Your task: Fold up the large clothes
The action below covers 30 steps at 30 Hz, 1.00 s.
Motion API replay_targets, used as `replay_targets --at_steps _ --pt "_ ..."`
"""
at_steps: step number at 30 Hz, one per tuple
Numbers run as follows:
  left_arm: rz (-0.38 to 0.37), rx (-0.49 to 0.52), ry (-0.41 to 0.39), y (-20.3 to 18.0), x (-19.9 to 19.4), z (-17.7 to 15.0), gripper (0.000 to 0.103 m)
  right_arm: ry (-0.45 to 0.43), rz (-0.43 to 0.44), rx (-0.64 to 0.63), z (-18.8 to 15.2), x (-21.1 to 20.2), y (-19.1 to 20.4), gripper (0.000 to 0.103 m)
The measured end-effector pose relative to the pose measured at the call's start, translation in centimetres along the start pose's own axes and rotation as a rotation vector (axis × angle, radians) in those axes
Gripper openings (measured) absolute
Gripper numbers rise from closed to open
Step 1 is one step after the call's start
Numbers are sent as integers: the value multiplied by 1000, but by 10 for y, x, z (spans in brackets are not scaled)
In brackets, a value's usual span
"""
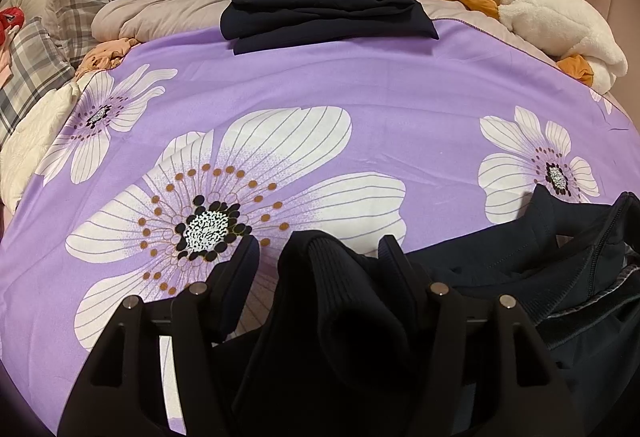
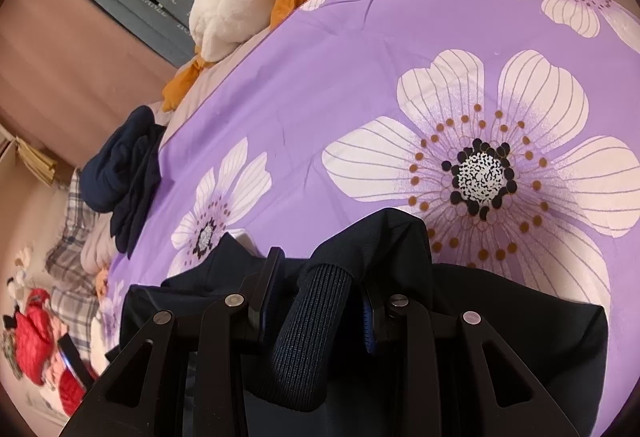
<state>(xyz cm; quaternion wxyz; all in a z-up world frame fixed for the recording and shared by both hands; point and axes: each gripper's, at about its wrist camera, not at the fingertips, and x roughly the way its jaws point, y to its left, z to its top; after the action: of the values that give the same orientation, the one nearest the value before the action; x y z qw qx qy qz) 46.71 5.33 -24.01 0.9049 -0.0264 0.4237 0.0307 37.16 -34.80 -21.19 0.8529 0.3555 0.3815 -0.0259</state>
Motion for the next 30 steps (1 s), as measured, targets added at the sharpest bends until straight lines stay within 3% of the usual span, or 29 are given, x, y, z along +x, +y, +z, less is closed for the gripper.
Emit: replay_targets --at_steps 30 --pt "5 -27 4 7 4 6 65 -6 -7 25 8 1 1 32"
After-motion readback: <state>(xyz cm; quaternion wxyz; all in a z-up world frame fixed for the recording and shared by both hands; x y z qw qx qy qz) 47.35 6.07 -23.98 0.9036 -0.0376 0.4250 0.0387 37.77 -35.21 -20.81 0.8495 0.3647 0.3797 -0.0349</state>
